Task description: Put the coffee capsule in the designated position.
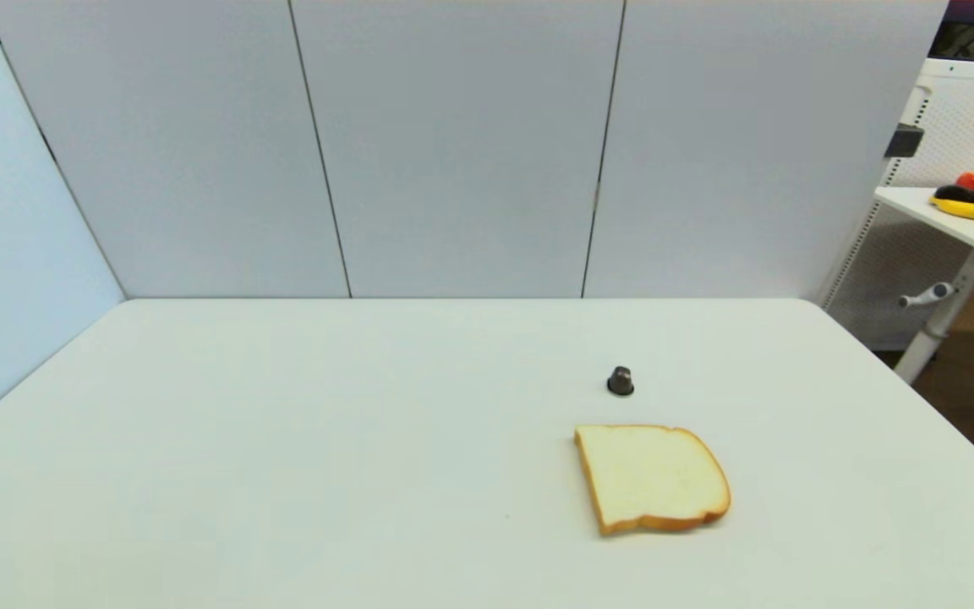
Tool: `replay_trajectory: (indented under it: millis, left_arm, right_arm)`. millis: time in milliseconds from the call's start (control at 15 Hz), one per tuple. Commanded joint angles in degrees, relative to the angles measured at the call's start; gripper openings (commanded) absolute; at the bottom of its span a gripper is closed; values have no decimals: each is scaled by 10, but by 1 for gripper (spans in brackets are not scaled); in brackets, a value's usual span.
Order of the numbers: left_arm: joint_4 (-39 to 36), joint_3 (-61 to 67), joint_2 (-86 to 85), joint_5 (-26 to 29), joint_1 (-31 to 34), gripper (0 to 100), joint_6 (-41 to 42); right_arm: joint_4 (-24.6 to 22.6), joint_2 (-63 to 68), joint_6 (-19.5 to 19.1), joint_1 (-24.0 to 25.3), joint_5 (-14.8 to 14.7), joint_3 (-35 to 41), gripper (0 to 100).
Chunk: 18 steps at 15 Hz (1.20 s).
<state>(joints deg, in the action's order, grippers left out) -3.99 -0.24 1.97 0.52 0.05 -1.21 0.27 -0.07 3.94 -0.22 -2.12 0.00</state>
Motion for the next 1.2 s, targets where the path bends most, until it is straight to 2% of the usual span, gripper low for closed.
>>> replay_trajectory:
  millis: [67,1000,1200]
  left_arm:
    - [52,-4,-19,-16,0,100,-3]
    - [50,-3,-19,-25,0,100,-35]
    - [50,-3,-19,-25,0,100,-34]
  right_arm:
    - [0,1,0,0,0,1,100]
    - [0,1,0,0,0,1,100]
    - [0,1,5,0,-9,1,100]
